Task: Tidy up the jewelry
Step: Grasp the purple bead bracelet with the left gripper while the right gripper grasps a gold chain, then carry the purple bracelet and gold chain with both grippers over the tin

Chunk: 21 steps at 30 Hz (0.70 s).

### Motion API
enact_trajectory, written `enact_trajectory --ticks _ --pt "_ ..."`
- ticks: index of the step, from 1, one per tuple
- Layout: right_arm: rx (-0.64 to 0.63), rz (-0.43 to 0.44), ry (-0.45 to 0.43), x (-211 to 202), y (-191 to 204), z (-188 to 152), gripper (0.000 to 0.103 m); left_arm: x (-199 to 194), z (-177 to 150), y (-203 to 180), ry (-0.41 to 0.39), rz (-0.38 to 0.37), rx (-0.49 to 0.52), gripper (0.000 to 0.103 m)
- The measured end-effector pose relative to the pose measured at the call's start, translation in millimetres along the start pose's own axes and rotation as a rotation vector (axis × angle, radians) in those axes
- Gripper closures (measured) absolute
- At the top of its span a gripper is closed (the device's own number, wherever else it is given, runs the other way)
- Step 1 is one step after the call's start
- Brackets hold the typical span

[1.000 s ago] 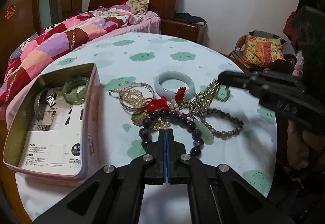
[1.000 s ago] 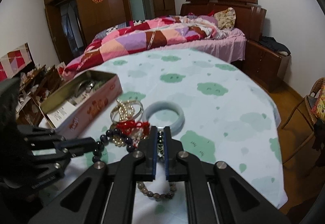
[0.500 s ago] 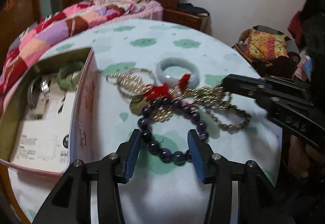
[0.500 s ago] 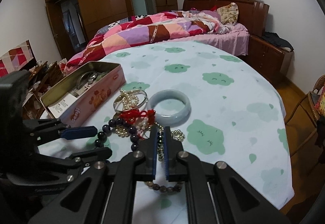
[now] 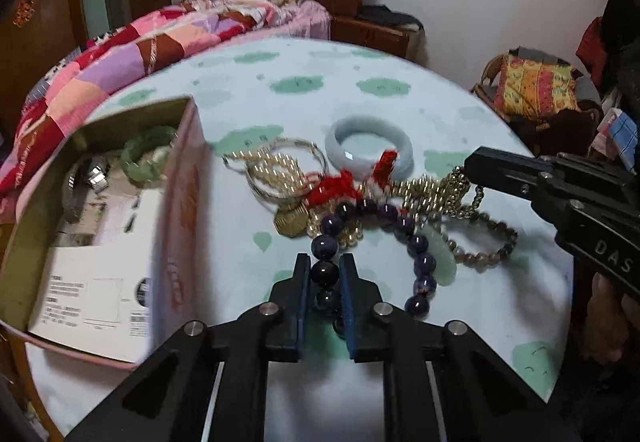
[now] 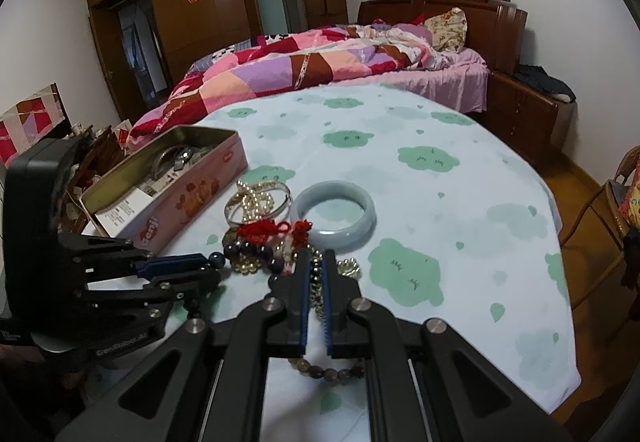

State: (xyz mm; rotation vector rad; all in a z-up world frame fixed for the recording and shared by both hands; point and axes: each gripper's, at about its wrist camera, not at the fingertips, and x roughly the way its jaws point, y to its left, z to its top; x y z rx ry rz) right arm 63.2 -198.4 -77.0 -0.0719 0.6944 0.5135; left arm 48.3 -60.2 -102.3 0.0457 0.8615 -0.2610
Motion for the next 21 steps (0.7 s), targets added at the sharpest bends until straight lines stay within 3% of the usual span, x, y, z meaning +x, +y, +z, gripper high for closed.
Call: enact_trajectory --ticks 9,21 --pt "-0.006 0.001 -0.064 -20.0 3.0 14.7 0.096 -46.2 16.2 1.2 -0.148 -0.006 0.016 0.090" --pt "-0.038 0.021 -0.128 -37.1 14.0 38.6 0.096 -86.6 38.6 12.1 -0.264 0.008 0.014 0.090"
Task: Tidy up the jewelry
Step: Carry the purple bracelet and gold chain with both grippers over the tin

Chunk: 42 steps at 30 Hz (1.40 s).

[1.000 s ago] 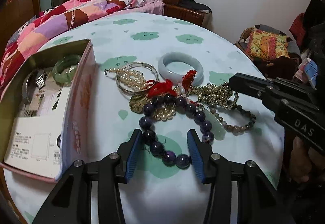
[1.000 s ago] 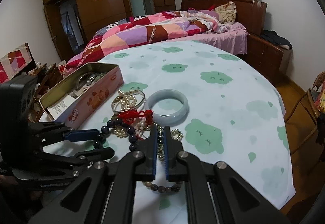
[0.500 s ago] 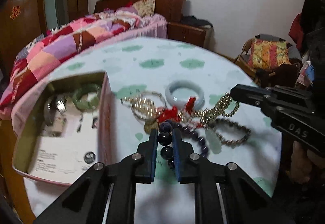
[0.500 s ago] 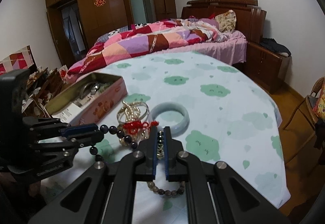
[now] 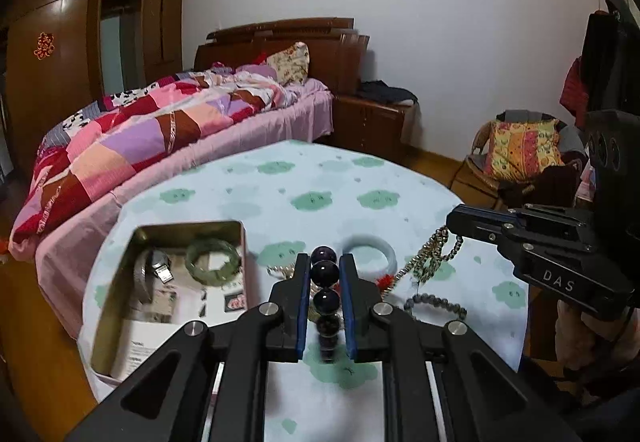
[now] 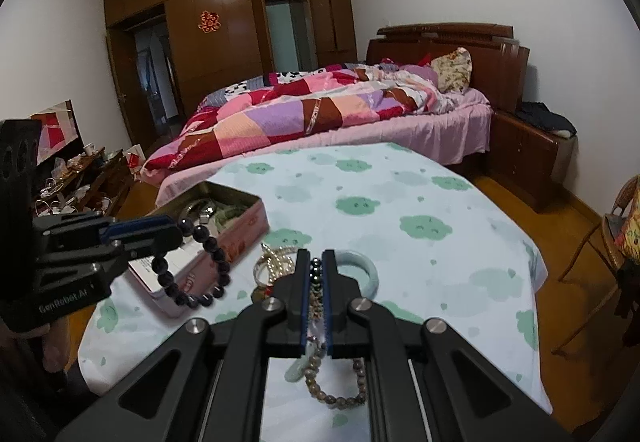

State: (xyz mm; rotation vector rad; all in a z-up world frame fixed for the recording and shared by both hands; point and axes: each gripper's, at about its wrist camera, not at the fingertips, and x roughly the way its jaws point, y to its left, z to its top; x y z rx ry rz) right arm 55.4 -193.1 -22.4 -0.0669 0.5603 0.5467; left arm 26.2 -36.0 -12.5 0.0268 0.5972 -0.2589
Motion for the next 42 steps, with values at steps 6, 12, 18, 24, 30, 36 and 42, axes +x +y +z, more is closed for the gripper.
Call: enact_trajectory --ticks 6,12,18,24,30,36,42 --pt "-0.030 0.011 -0.029 -5.0 7.1 14.9 0.095 -10.7 8.6 9.3 -0.031 0.008 -0.005 0.090" --pt "-0.072 0.017 -0.067 -11.1 16.9 31.1 0.096 -20.6 16.3 25.0 -0.060 0.035 -0.019 0.090" --pt "-0.114 0.030 -0.090 -9.4 27.9 46.9 0.096 -28.8 22.7 41.3 -0.080 0.057 -0.036 0.090" --pt "-0.161 0.048 -0.110 -6.0 44.7 59.4 0.096 -34.7 26.2 57.7 -0.092 0.085 -0.053 0.090" --pt "-0.203 0.075 -0.118 3.0 63.9 68.3 0.096 -40.1 29.1 77.3 -0.105 0.116 -0.072 0.090" --pt "-0.222 0.123 -0.116 15.6 81.5 75.1 0.096 -35.5 27.5 93.7 -0.093 0.143 -0.093 0.089" --pt "-0.245 0.165 -0.097 30.3 96.9 79.4 0.096 -28.0 24.9 109.7 -0.071 0.157 -0.116 0.089"
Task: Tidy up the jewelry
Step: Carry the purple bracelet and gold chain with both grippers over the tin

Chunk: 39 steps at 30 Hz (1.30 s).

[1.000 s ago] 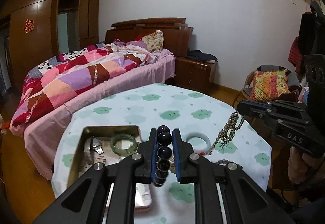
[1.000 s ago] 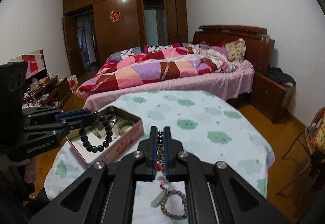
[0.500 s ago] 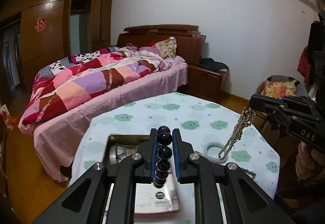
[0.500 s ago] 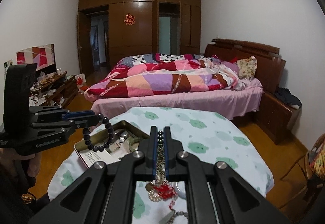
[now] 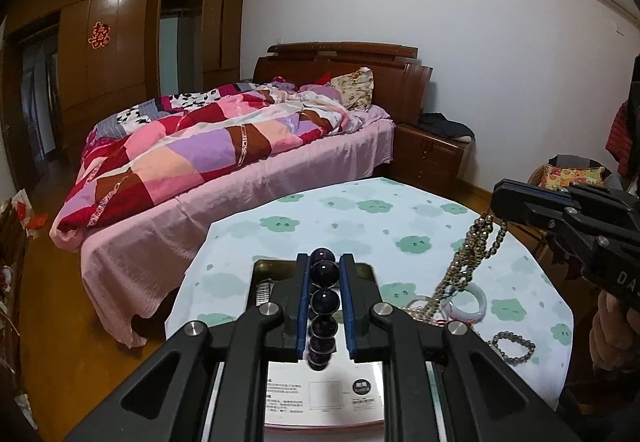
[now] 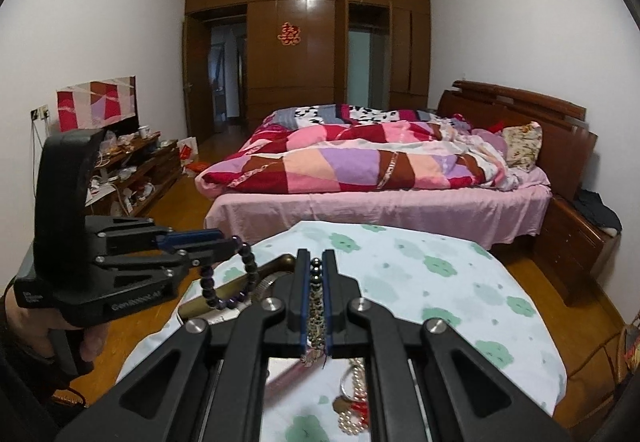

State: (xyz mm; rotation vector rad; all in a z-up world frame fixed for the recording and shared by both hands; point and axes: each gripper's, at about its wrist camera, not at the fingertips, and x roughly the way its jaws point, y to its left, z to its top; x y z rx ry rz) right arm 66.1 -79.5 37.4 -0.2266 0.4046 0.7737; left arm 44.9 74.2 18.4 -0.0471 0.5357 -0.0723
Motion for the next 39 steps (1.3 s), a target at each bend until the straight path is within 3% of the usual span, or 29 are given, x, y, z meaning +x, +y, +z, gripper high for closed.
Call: enact_trajectory --ticks 14,39 --pt "-0.028 0.025 0.060 40.4 21.4 -4.1 0.096 22.8 -8.3 13.9 0.047 0.005 0.005 0.089" --pt "0.021 -0.013 0.196 91.4 16.7 -35.0 0.096 71.0 -34.7 13.5 0.169 -0.011 0.020 0.089"
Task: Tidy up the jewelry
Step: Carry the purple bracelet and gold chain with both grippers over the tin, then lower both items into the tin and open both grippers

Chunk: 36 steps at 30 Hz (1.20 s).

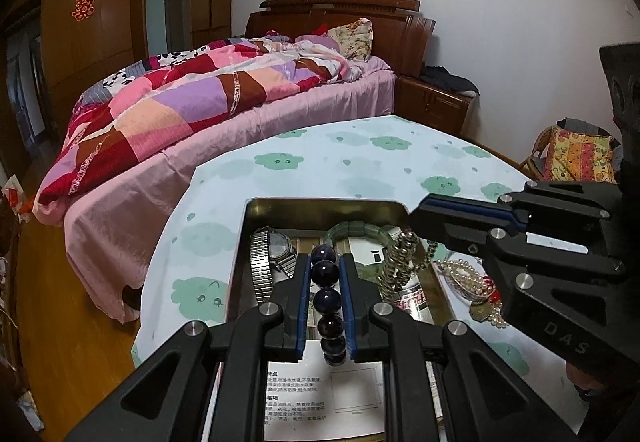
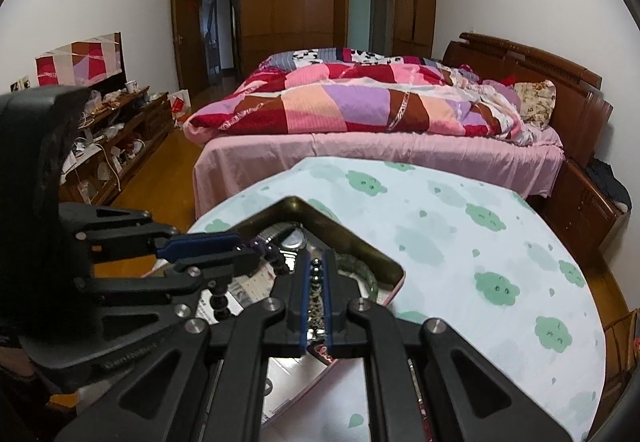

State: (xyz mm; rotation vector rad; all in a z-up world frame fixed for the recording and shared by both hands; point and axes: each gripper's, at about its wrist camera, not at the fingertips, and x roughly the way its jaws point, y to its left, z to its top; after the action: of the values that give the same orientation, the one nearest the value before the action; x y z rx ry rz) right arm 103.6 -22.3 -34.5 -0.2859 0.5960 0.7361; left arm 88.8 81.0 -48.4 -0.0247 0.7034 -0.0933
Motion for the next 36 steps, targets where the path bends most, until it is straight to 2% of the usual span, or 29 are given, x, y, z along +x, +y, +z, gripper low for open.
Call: enact_trajectory --ticks 16,18,20,22,23,30,36 --pt "0.016 -0.003 0.071 20.7 -4.5 -13.9 0.095 15.6 -5.5 8.5 0.048 0.026 -0.011 0.089" --pt "0.029 0.012 0.078 21.6 -6.7 -15.2 0.086 15.1 -4.4 7.7 0.047 0.033 -0.007 0.084" --pt "0.036 -0.002 0.072 20.9 -9.0 -15.4 0.050 12.9 -3.4 8.2 0.037 0.050 -0.013 0.063" --pt "0.044 -0.012 0.063 18.0 -10.7 -16.5 0.049 8.8 -2.4 10.1 0.017 0.062 -0.023 0.051" --pt "0.050 -0.012 0.064 16.0 -13.1 -17.2 0.050 6.9 -1.8 11.3 0.011 0.055 -0.030 0.050" --pt "0.086 -0.037 0.063 -1.5 -29.3 -25.4 0.050 7.1 -3.5 10.6 0.017 0.063 -0.032 0.049" --pt "0.147 -0.083 0.075 -26.3 -60.0 -43.7 0.047 2.7 -4.7 -4.4 0.014 0.054 -0.004 0.049"
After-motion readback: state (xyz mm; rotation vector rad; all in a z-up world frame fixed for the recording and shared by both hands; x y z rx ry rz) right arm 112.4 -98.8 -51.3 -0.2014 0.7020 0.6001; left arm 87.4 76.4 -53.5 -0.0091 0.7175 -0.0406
